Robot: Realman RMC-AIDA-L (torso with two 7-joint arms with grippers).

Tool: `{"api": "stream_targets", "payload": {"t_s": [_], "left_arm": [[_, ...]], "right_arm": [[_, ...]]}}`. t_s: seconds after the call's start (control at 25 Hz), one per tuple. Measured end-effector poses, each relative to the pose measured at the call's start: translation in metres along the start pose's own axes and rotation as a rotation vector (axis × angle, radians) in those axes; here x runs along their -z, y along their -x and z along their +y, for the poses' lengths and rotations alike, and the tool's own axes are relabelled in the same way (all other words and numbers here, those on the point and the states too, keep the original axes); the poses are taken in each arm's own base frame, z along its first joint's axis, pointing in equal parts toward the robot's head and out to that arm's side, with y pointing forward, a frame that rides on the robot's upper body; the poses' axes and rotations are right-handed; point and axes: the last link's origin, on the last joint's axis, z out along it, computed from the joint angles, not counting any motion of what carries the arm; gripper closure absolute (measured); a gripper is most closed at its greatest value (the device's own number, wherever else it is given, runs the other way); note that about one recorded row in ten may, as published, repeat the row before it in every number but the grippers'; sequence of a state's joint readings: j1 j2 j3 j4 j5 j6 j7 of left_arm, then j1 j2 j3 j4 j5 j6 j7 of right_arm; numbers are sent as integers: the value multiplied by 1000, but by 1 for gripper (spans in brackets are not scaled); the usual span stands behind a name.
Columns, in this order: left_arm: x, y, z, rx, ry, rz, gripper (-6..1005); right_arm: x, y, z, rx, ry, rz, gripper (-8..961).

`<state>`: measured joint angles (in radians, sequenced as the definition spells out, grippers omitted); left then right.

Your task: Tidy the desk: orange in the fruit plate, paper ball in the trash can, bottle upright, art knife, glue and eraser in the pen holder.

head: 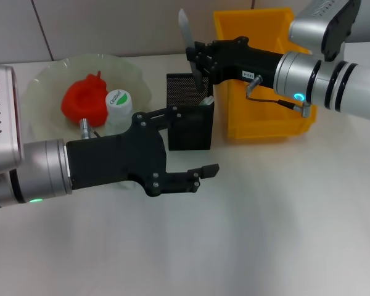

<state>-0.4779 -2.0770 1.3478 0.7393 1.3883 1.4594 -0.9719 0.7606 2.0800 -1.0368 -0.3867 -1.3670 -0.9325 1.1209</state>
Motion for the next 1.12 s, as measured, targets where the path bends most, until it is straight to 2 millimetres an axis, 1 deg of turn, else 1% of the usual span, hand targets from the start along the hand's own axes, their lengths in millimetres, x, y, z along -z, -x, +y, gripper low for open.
{"api": "stream_targets", "payload": {"t_s": [0.64, 0.88, 1.08, 1.12], "left_arm": [[-3, 0, -2, -15, 4, -2, 200], [-3, -1, -2, -17, 5, -1, 200], [-4, -1, -3, -19, 8, 0, 200], [-4, -1, -3, -20, 8, 0, 200]], "right_arm": [[-5, -1, 4, -2, 13, 18, 821], [-5, -2, 1, -3, -5, 23, 810], [-4, -2, -1, -7, -16, 22, 645], [-4, -2, -1, -7, -17, 22, 630]]}}
